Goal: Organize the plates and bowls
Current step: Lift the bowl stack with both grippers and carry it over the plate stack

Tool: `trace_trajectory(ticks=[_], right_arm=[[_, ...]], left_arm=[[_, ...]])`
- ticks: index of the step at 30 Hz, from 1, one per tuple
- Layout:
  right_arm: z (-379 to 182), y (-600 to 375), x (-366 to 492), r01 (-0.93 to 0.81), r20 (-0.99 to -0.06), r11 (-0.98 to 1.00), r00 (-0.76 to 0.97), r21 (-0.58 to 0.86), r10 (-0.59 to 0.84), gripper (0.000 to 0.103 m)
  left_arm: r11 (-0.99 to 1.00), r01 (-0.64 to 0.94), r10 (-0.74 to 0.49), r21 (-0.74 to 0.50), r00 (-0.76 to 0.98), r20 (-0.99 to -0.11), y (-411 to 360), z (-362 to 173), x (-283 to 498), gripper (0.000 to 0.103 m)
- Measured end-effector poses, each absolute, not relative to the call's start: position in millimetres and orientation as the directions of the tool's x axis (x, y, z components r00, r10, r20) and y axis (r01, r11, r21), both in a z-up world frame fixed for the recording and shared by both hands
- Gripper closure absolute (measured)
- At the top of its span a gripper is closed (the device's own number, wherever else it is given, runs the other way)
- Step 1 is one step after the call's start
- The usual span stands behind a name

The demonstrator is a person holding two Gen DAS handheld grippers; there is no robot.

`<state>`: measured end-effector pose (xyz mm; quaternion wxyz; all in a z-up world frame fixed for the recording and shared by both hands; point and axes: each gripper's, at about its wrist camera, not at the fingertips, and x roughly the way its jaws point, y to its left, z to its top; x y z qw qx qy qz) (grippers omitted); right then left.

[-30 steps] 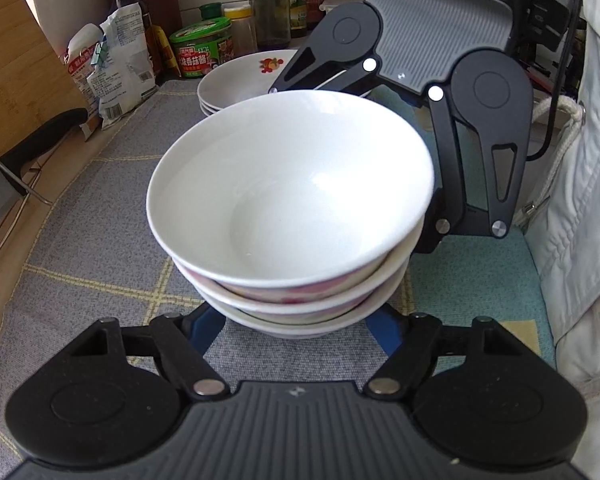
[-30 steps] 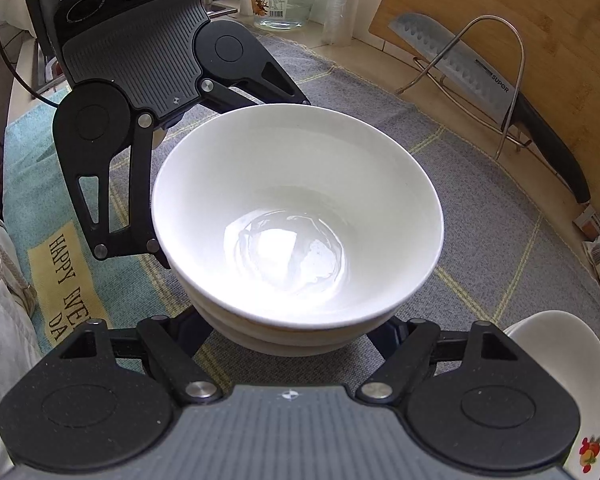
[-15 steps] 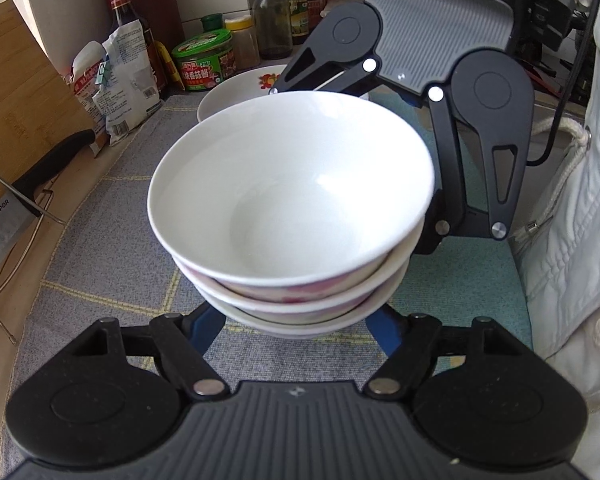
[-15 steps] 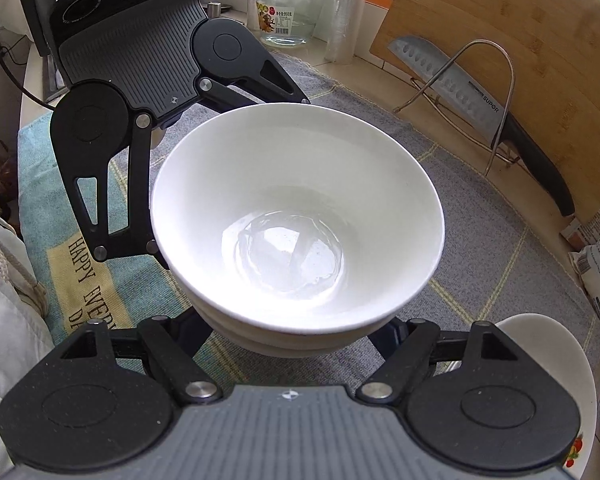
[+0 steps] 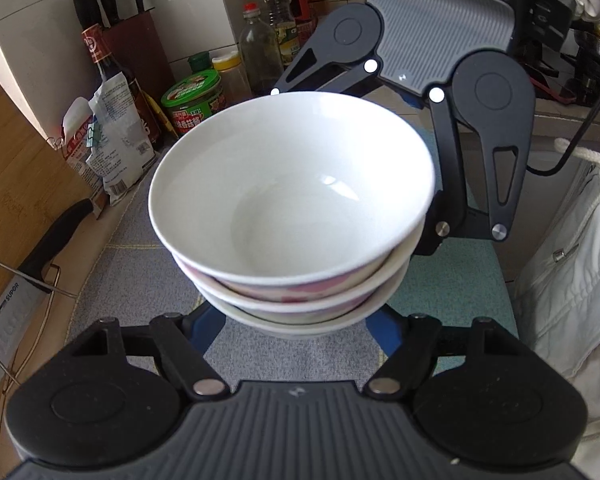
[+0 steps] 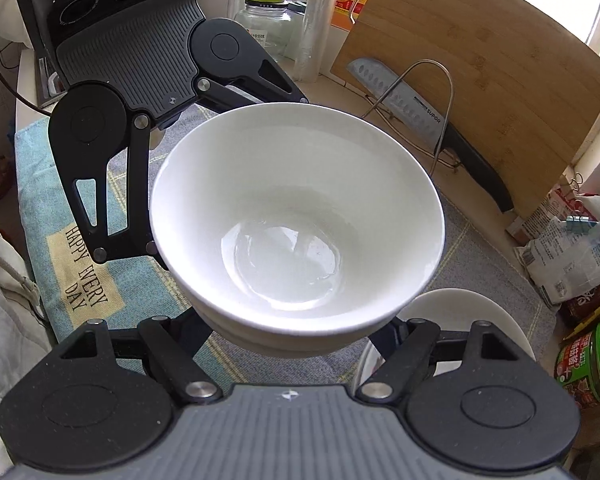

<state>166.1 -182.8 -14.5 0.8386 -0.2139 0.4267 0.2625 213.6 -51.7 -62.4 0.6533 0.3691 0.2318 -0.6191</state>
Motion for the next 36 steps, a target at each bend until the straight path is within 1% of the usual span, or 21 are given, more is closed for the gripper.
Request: trace_trajectory(ticks=[10, 15, 24, 36], right_arm=[[-5, -246, 164, -0.520, -0.822, 0.831, 0.551, -0.199, 0.148, 0.019], [-9, -276, 170, -0.490, -0.829, 0.847, 0.548, -0.207, 0.115, 0.019], [-31, -310, 185, -0.472, -0.854, 0.866, 0.507, -0.163, 0.115, 0.019], [-45, -320, 199, -0.473, -0.875, 0.873, 0.467, -0.123, 0.129, 0.019]], left_arm=[[-0.140, 0.958, -0.682, 0.250, 0.090, -0.726, -120, -62, 224, 0.027], [-0.163, 0.955, -0.690, 0.246, 0.068, -0.721, -153, -70, 233, 0.027], [-0.177, 0.962, -0.665, 0.209, 0.040, -0.746, -188, -90, 251, 0.027], [-0.169, 0.972, -0.647, 0.161, 0.013, -0.763, -199, -103, 263, 0.027]])
